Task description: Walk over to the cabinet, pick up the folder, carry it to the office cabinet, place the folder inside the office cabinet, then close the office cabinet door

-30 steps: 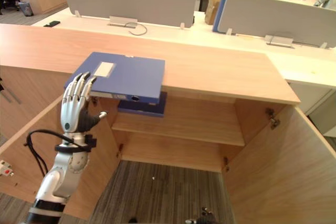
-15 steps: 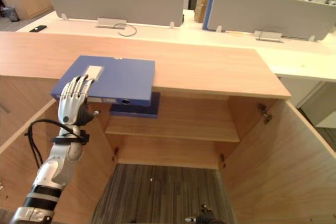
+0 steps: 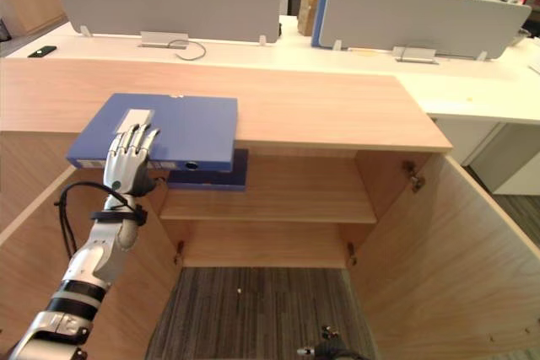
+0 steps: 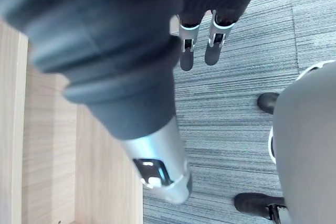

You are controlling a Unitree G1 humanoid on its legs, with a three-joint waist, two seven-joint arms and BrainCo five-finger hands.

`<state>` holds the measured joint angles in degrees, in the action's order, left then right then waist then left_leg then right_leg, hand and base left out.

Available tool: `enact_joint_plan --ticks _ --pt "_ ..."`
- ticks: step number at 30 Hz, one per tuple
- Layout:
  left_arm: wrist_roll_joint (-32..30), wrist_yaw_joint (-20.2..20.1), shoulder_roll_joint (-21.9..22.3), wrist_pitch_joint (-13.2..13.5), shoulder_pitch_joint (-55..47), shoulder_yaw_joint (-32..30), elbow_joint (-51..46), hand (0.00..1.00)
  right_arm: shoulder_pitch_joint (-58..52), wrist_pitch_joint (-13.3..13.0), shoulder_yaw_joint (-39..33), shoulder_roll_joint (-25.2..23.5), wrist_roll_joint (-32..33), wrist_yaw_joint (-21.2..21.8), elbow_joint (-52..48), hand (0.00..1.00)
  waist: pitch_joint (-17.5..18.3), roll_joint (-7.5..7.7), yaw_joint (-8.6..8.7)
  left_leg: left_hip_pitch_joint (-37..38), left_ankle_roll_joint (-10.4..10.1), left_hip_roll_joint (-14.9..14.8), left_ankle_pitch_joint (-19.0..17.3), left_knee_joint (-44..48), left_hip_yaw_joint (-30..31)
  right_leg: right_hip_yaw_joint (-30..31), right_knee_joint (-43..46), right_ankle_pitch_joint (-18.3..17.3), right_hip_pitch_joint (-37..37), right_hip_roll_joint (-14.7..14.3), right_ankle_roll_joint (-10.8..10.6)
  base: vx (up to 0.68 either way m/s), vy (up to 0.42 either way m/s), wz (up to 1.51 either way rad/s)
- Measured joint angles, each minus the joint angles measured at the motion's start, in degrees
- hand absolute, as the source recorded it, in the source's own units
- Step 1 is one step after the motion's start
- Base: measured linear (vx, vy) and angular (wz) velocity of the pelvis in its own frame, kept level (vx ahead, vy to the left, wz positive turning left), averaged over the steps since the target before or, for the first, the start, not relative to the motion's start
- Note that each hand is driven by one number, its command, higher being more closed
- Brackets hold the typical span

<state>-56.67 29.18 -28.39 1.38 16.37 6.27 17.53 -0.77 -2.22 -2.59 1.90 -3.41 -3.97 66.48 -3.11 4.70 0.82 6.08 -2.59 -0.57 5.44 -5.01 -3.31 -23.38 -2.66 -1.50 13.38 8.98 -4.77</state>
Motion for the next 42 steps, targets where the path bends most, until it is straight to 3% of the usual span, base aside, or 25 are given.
enact_joint_plan --ticks 29,30,42 --pt "0.21 0.42 -1.19 -3.47 8.52 1.15 14.66 0.00 0.20 -0.04 -0.70 1.02 0.06 -0.03 -0.10 0.00 0.43 -1.11 1.64 1.11 0.15 -0.03 -0.62 0.02 -3.31 3.18 -1.08 1.28 -0.20 0.16 -0.25 -0.01 0.014 -0.05" --pt "0.22 0.47 -1.20 -3.50 8.76 1.20 14.67 1.00 0.18 -0.04 -0.71 1.08 0.07 -0.03 -0.10 0.00 0.43 -1.12 1.70 1.11 0.15 -0.03 -0.63 0.03 -3.33 3.19 -1.09 1.28 -0.21 0.16 -0.25 0.00 0.000 0.00" --pt "0.22 3.30 -1.64 -4.10 13.14 1.61 15.72 1.00 0.10 -0.04 -0.78 1.69 0.44 -0.16 -0.07 0.00 0.87 -1.82 2.19 1.44 0.14 -0.05 -0.74 -0.21 -3.72 3.51 -1.08 1.38 -0.17 0.19 -0.10 -0.02 0.011 -0.01"
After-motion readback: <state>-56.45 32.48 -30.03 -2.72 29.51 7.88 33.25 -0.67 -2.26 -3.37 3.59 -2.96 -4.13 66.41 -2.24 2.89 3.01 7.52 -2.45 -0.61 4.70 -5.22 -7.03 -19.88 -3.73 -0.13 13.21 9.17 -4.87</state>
